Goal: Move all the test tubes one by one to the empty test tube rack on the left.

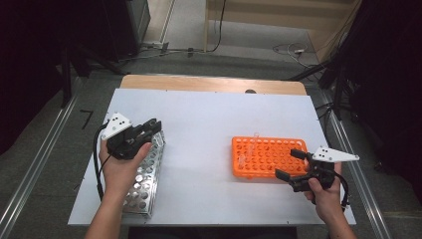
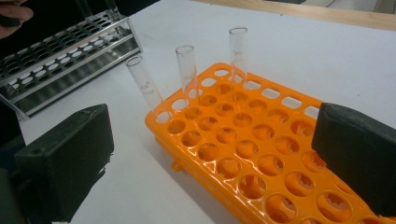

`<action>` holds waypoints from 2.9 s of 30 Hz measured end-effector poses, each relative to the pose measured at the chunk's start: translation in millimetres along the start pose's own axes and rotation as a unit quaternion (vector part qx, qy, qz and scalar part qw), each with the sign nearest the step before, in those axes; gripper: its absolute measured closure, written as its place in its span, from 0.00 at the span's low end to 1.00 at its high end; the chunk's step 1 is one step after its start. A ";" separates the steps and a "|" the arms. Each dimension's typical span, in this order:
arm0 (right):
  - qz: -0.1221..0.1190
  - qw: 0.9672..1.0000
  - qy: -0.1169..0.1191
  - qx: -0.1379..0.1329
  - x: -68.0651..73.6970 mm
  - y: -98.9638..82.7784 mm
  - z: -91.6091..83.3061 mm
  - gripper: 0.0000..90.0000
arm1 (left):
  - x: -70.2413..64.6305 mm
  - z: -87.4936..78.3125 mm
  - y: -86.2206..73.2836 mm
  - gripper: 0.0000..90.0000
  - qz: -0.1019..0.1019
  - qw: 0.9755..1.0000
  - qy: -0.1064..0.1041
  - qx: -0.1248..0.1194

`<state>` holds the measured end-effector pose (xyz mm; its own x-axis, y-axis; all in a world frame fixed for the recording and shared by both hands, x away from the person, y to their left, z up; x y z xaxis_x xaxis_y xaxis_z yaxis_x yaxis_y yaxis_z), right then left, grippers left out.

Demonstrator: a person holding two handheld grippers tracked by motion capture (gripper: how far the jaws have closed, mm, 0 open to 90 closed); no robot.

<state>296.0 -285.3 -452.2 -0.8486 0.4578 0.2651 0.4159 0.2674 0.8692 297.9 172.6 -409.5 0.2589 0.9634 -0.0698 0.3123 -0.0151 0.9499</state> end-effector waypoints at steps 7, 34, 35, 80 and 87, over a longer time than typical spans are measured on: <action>0.000 1.000 0.000 0.003 -1.9 -1.8 0.3 0.00 | 7.1 4.0 -4.6 0.84 -0.002 0.999 0.043 -0.025; 0.003 1.000 -0.004 0.004 -3.7 -2.9 0.2 0.00 | 8.9 18.6 -28.8 0.84 0.014 0.996 0.081 0.018; 0.003 1.000 -0.004 0.005 -3.7 -3.0 0.3 0.00 | 8.3 18.6 -29.2 0.84 0.016 0.996 0.082 0.021; -0.002 1.000 -0.005 0.004 2.7 5.0 8.9 0.00 | -6.4 -3.4 -29.9 0.09 -0.007 0.998 0.012 0.055; -0.001 1.000 -0.007 -0.002 5.4 10.8 10.6 0.00 | -16.7 -5.3 -31.4 0.00 0.009 0.998 -0.029 0.057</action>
<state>299.4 -270.9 -445.8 -0.8449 0.4688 0.2578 0.4129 0.2651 0.8713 279.0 158.4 -436.6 0.3173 0.9455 -0.0735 0.4082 -0.0661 0.9105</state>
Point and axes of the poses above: each handheld gripper's, and its own axes: z roughly forward along the jaws, y roughly out of its top, x roughly to its left, the point moved 4 cm from there along z, roughly forward along the jaws, and after that the axes turned 12 degrees about y, right-handed, at the moved point
